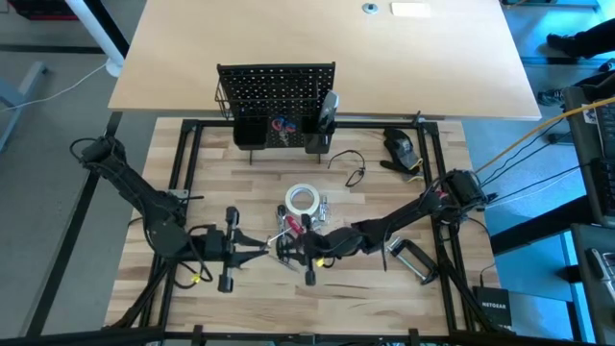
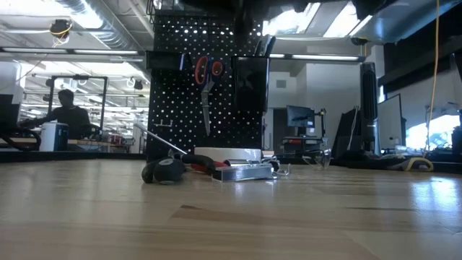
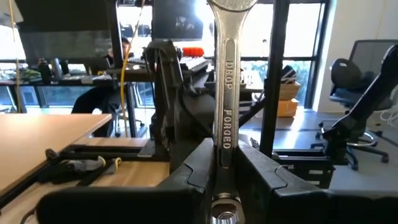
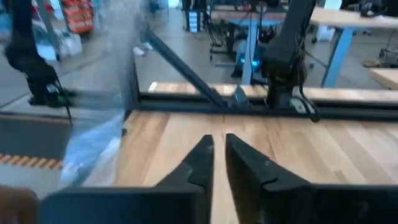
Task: Hang tools onto peg board
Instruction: Put the silver wrench into the right black bin on the peg board
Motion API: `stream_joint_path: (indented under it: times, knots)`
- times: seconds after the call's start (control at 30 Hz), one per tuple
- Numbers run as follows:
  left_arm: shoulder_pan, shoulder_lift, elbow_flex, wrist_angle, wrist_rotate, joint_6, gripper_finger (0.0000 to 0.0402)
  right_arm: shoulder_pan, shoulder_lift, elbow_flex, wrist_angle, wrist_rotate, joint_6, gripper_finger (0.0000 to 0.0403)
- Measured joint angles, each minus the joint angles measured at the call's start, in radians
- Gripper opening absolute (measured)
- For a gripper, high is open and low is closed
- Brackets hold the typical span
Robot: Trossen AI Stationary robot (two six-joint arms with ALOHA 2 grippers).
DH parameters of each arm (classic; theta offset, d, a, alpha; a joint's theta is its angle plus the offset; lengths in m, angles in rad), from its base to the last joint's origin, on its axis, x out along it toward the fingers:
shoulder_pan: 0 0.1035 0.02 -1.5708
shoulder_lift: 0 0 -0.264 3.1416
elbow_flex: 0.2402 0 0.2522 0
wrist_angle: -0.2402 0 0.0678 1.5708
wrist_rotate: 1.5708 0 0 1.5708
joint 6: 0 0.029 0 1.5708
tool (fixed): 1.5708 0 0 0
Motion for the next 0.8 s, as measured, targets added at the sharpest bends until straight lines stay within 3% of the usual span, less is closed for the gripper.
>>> stream_joint_path:
  times: [0.33,0.57,0.8]
  knots:
    - [0.007,0.000,0.000,-0.008,0.008,-0.023,0.0043,-0.007,-0.090,0.023,0.027,-0.044,-0.008,0.0178]
    - [0.020,0.003,0.000,-0.008,0.009,-0.024,0.0039,-0.014,-0.027,0.134,0.033,-0.112,-0.058,0.0192]
    - [0.027,0.029,0.000,0.001,0.010,-0.029,0.0044,-0.014,0.010,0.211,0.022,-0.091,-0.125,0.0192]
